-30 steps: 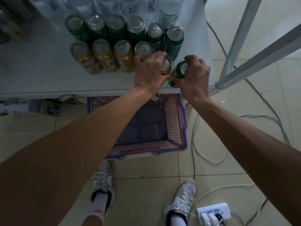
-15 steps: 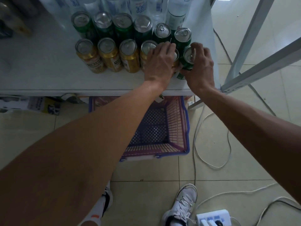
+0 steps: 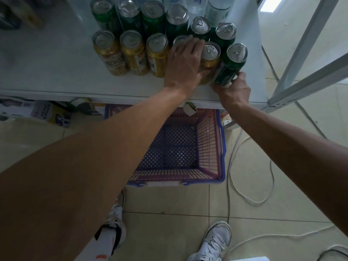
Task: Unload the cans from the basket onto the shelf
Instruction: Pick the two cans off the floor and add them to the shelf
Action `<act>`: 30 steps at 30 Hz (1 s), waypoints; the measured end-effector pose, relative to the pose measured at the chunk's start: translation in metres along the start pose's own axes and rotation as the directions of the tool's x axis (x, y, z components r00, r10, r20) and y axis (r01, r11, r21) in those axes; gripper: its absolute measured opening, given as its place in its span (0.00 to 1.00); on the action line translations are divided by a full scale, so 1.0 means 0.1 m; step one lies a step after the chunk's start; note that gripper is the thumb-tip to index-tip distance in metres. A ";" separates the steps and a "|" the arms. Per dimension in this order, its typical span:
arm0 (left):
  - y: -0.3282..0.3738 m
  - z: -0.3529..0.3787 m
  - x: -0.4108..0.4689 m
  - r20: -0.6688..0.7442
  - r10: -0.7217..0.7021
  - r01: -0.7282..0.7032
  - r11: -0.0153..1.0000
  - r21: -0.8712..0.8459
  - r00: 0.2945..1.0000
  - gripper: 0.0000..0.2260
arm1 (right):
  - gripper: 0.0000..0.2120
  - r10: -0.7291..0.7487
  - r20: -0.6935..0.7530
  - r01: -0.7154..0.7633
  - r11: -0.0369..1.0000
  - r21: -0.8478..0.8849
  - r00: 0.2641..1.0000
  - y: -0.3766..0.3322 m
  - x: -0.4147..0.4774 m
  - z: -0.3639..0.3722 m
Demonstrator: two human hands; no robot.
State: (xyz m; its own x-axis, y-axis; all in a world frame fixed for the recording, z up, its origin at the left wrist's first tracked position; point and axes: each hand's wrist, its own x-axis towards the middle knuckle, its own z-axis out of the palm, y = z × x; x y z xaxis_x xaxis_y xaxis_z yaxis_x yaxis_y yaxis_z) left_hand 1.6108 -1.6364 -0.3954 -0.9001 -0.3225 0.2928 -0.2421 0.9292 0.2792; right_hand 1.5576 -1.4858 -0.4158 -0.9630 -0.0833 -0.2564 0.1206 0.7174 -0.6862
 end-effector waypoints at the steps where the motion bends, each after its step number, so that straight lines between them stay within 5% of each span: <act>1: -0.01 -0.01 -0.01 -0.006 0.004 -0.004 1.000 0.008 1.000 0.33 | 0.34 -0.004 -0.008 0.004 1.000 0.011 1.000 0.03 -0.02 0.04; 8: 0.07 0.00 0.00 -0.044 -0.039 0.041 0.998 0.053 0.998 0.30 | 0.29 0.016 -0.002 -0.016 1.000 0.014 1.000 0.01 0.01 0.01; 13: 0.09 -0.01 -0.05 -0.044 -0.027 0.028 0.999 0.040 0.999 0.28 | 0.45 -0.038 -0.006 0.038 0.999 -0.023 0.999 -0.20 -0.04 -0.32; 19: 0.07 0.08 -0.19 0.038 0.088 -0.090 0.993 0.074 0.995 0.34 | 0.31 -0.226 -0.103 0.222 0.974 -0.054 0.969 -0.60 0.01 -0.51; 23: 0.05 0.11 -0.23 0.037 0.097 -0.099 0.993 0.071 0.995 0.35 | 0.32 -0.202 -0.006 0.199 0.966 -0.162 0.979 -0.86 0.25 -0.44; 30: 0.05 0.09 -0.24 0.014 0.097 -0.097 0.995 0.014 0.995 0.37 | 0.30 -0.147 0.044 0.151 0.985 -0.082 0.988 -1.00 0.48 -0.43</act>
State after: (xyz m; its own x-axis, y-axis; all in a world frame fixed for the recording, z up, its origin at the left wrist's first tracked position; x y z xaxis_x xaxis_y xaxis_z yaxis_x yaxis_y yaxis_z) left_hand 1.6281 -1.6227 -0.4089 -0.9242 -0.2284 0.3059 -0.1587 0.9586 0.2363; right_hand 1.4888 -1.5314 -0.3304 -0.9586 -0.2187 -0.1825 -0.0460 0.7512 -0.6585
